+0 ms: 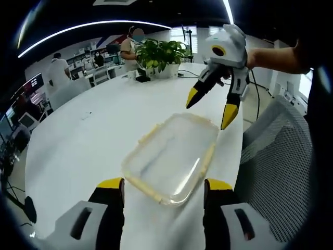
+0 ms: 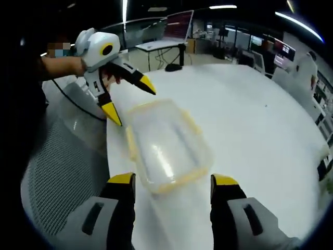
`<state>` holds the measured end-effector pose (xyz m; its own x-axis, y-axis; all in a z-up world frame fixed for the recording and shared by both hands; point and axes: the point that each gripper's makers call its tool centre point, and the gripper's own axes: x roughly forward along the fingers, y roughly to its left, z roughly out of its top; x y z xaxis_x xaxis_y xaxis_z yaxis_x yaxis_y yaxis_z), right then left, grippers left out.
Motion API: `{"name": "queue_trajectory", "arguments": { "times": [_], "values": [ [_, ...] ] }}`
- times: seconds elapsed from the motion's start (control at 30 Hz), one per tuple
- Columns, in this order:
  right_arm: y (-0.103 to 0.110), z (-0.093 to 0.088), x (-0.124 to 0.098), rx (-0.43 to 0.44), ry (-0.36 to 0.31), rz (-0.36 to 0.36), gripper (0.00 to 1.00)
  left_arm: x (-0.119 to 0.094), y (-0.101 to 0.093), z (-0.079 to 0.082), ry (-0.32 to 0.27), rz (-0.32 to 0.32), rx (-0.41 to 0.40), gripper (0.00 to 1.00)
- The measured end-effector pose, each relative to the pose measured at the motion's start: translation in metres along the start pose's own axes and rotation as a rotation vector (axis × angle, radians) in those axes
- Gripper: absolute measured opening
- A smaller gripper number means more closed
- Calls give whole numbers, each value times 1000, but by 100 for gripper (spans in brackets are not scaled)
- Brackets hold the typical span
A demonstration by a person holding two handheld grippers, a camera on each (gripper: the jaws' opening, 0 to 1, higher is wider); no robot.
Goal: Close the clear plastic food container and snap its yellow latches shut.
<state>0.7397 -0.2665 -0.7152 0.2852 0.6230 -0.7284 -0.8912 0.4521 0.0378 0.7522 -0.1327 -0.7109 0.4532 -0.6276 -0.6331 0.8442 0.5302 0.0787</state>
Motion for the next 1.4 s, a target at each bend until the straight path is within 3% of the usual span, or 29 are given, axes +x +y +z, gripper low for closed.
{"name": "queue_trajectory", "arguments": {
  "times": [0.3,0.53,1.03,1.4],
  "values": [
    [4,-3,7,36,-59,-66,52,1,3,-4,-6,35,-7,51],
    [7,-3,13,70,-85,-77,50,3,1,-9,-5,40,-18,49],
    [0,-4,17,88,-94,-104,47,8,4,-10,-11,37,-39,45],
    [-16,5,21,88,-94,-106,48,16,20,-5,3,35,-35,45]
  ]
}}
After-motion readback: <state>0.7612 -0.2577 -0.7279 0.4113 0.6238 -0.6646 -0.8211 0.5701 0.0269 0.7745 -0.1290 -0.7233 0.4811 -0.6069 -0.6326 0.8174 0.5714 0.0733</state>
